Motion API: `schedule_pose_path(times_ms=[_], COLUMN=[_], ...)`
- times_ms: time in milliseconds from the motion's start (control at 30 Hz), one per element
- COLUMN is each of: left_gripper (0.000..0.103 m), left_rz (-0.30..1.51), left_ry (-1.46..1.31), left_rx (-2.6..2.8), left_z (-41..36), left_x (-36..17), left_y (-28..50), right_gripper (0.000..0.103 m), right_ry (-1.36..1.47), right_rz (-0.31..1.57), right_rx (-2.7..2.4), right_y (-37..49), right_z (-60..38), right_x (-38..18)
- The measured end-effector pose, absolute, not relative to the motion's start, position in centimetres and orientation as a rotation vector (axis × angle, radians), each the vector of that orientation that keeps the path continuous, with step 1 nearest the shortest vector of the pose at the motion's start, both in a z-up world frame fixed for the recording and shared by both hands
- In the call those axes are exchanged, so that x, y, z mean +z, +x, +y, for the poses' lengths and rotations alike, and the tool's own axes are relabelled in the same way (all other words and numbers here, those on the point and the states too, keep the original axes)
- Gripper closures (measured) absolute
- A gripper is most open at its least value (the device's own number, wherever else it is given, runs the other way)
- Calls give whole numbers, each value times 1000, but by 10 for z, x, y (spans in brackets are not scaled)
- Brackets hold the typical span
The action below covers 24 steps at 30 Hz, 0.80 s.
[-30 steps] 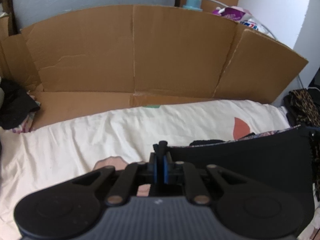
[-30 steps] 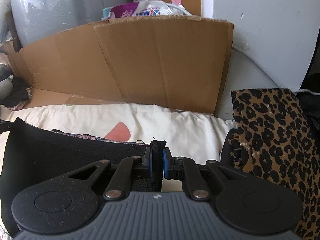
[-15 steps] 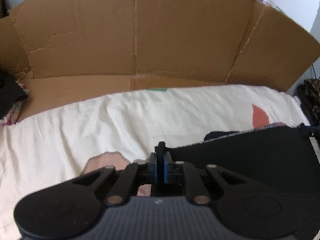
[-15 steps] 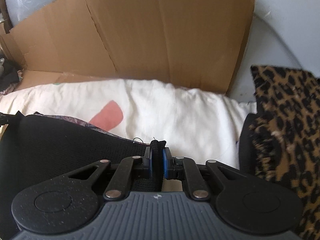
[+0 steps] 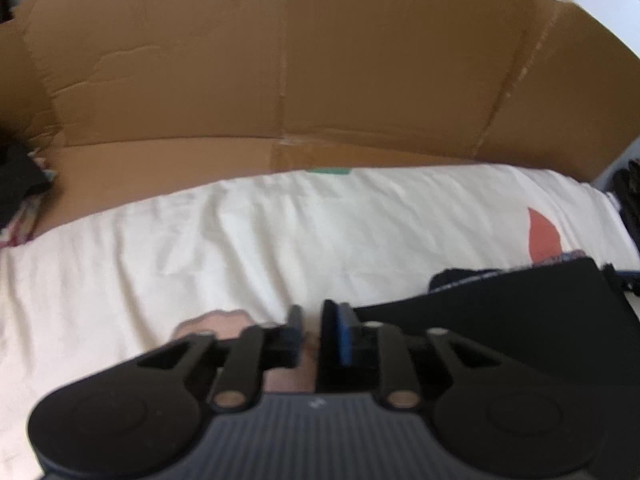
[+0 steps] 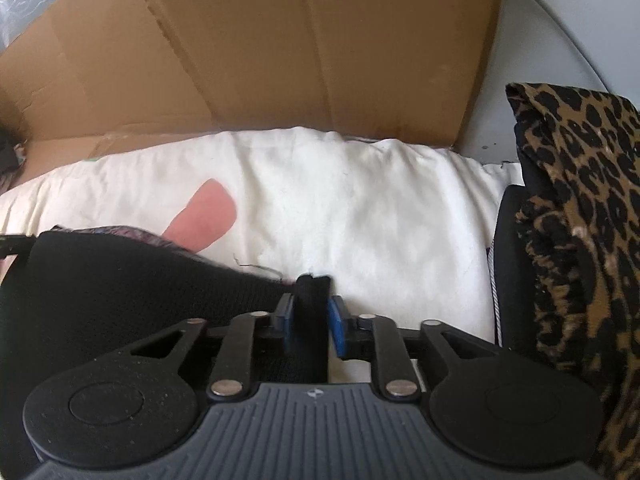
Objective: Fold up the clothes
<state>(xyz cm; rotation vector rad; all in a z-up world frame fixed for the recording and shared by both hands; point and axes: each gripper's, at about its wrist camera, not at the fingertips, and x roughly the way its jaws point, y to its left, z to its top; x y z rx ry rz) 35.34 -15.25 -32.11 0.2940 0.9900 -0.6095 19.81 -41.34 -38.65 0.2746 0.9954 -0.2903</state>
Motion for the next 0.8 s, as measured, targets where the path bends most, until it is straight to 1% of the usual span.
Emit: schedule_pose_path(times_ms=[67, 100, 133, 300, 467, 567, 633, 667, 700, 800], left_gripper=[70, 70, 69, 69, 71, 75, 80, 81, 81, 83], left_rz=[985, 982, 987, 981, 975, 1002, 1002, 1004, 1001, 989], left_ry=[304, 312, 311, 263, 194, 161, 180, 190, 194, 193], left_rx=[-597, -591, -585, -596, -649, -668, -684, -696, -700, -717], left_z=[-150, -149, -147, -149, -158, -163, -170, -173, -175, -181], left_x=[-312, -308, -303, -282, -273, -279, -283, -285, -286, -287], left_y=[348, 344, 339, 320, 303, 297, 292, 289, 287, 283], right_gripper=[67, 61, 58, 58, 58, 61, 63, 65, 69, 70], right_ry=[259, 248, 255, 293, 251, 240, 240, 240, 233, 229], right_rz=[982, 968, 955, 889, 867, 866, 863, 862, 866, 873], right_rx=[-266, -270, -266, -244, -170, -114, -83, -80, -79, -63], right_y=[195, 193, 192, 189, 198, 205, 209, 210, 213, 217], right_z=[-411, -409, -407, -396, -368, -351, -342, -338, -333, -324], right_x=[-374, -367, -362, -337, -325, -327, -330, -332, -334, -339])
